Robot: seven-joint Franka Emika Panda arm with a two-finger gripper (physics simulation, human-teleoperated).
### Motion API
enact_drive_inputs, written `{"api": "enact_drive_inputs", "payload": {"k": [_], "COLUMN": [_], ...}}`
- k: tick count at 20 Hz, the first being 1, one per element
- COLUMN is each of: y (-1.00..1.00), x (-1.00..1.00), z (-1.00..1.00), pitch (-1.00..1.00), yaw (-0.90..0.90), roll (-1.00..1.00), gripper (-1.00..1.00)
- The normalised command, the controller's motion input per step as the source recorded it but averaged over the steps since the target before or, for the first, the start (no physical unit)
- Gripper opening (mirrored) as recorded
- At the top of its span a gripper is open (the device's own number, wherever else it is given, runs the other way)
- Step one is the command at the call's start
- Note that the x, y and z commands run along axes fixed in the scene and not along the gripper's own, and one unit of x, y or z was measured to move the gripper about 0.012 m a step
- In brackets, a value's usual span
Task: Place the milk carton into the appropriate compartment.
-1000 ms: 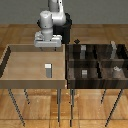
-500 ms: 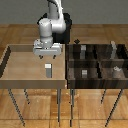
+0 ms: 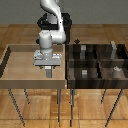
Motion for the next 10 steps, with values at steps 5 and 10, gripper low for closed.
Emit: {"api": "enact_drive_inputs", "payload": {"k": [5,10], "y": [0.00,0.00], "x": [0.40,0.00], "z": [-0.40,0.00], "pitch": [0.00,0.00], "yaw": [-0.03,0.00], "roll": [0.00,0.00], "gripper": [1.00,-1.00]}}
